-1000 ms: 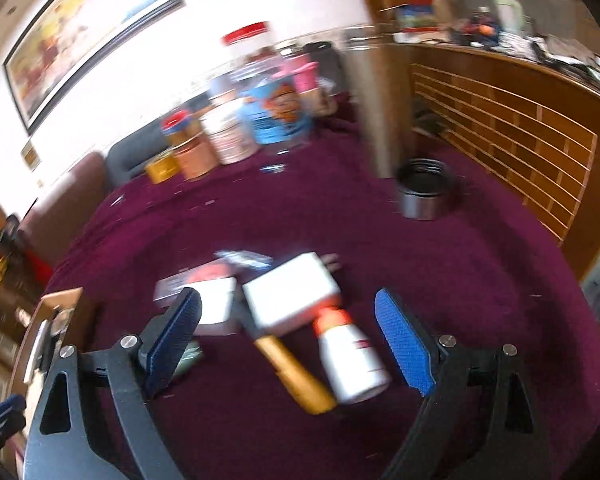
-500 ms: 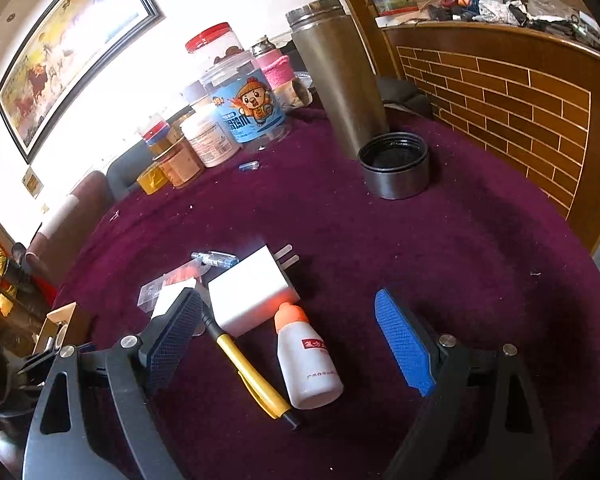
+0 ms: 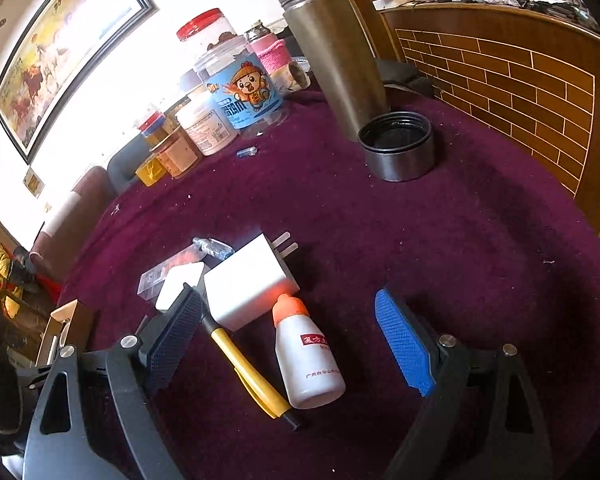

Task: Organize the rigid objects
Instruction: 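Grasp the black gold-banded tube with the left tool, then place the black tube in the tray while the right tool carries the green lighter there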

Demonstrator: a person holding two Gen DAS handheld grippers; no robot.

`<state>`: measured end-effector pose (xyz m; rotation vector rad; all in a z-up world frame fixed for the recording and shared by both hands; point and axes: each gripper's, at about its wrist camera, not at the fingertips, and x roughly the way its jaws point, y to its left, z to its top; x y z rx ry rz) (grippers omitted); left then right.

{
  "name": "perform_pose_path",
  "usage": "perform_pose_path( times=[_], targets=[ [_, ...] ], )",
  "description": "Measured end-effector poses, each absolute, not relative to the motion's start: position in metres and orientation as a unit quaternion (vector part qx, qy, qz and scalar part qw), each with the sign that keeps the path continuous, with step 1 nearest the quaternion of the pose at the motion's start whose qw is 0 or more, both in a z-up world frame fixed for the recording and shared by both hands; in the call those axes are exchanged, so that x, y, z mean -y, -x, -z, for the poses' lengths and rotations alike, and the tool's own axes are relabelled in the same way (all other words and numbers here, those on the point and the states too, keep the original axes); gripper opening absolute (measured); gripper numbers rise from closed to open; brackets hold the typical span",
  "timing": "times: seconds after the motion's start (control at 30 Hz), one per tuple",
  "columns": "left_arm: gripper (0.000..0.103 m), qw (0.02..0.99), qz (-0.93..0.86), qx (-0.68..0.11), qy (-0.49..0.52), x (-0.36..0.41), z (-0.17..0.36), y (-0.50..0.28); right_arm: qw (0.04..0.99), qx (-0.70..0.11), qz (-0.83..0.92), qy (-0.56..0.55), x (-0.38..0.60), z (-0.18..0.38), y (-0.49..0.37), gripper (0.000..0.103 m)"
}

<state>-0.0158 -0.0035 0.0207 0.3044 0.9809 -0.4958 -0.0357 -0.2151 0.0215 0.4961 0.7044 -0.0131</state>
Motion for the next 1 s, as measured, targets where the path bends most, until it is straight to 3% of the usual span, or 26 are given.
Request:
perform_pose_path(
  times=[0.1,0.13,0.23,0.3,0.33,0.37,0.6,0.67,0.8,1.0],
  targets=[
    [0.023,0.844,0.229,-0.463,-0.143,0.008,-0.022,0.008,0.909,-0.343,0.006,-0.238,0.214,-0.022,0.036,0.089],
    [0.030,0.845,0.220,-0.465,-0.149,0.012,-0.019,0.002,0.909,-0.343,0.007,-0.239,0.215,-0.022,0.036,0.089],
    [0.032,0.847,0.218,-0.458,-0.158,0.023,-0.012,-0.013,0.908,-0.342,0.007,-0.242,0.216,-0.021,0.035,0.089],
    [0.030,0.848,0.217,-0.463,-0.140,0.020,-0.012,-0.015,0.907,-0.342,0.008,-0.243,0.216,-0.021,0.035,0.089],
    [0.017,0.847,0.220,-0.467,-0.123,0.017,-0.014,-0.013,0.907,-0.343,0.008,-0.243,0.217,-0.021,0.035,0.089],
    [0.013,0.848,0.219,-0.469,-0.117,0.013,-0.015,-0.010,0.907,-0.343,0.008,-0.243,0.217,-0.021,0.034,0.089],
    [0.014,0.871,0.219,-0.440,0.013,-0.059,-0.052,0.041,0.911,-0.342,0.023,-0.230,0.214,-0.023,0.035,0.088],
    [0.014,0.877,0.227,-0.420,0.049,-0.082,-0.066,0.061,0.915,-0.341,0.047,-0.212,0.210,-0.028,0.039,0.080],
    [0.014,0.888,0.238,-0.384,0.083,-0.116,-0.088,0.094,0.933,-0.318,0.018,-0.170,0.173,-0.066,0.068,0.078],
    [0.014,0.895,0.234,-0.360,0.119,-0.155,-0.095,0.108,0.909,-0.405,-0.051,-0.084,0.089,-0.056,0.042,0.077]
  ],
)
